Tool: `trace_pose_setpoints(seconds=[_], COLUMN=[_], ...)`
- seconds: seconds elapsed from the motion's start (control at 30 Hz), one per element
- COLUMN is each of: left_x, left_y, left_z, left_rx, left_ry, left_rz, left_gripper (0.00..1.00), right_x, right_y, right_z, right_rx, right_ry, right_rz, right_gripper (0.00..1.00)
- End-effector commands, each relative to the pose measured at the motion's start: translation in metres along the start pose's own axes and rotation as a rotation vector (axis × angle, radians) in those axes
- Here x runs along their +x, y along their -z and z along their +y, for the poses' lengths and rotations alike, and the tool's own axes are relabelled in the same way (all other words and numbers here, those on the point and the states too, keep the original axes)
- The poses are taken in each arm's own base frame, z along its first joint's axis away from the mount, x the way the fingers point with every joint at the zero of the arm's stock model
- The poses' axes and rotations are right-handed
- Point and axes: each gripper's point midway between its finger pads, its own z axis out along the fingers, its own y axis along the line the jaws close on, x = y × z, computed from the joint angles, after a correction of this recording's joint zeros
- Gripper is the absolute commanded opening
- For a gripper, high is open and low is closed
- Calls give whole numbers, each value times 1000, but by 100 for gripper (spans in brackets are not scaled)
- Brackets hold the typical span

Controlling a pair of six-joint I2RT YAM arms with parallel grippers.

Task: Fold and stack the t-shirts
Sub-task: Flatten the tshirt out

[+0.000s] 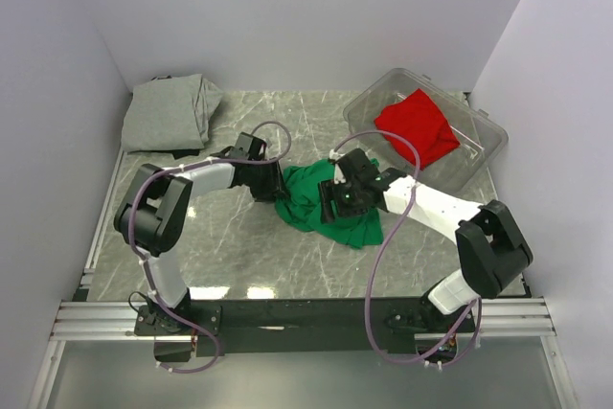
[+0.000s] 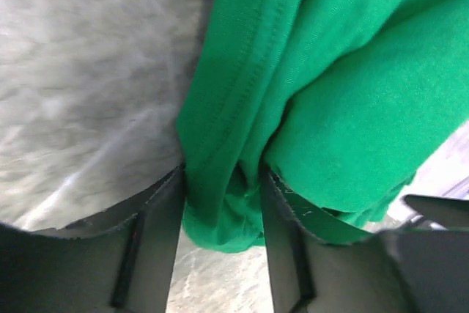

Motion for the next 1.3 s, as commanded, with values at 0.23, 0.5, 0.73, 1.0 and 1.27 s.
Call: trace_pose_setpoints(seconds=[0.23,0.5,0.73,1.0,1.27], left_x=[4,-1,-13,-112,-157], left_y=[-10,-10,2,93,204], left_z=[-18,-20,-20,-34,-49], left_rx=[65,59,11,-87,-45], left_ry=[-23,-32,-52,-91,-37], left_rz=[58,53,13,-307,-588], left_gripper=[20,0,0,0,0], right_x=[-19,-32,-36,-96,-133], right_y=[-35,-60,-61,54,184], right_z=[36,43,43,60,40], right_rx=[-69,-47,-21,-85,-76], right_ry=[21,17,25,-6,-78], right_rz=[-21,-13,16,-184,-475], right_gripper=[74,73,17,0,0])
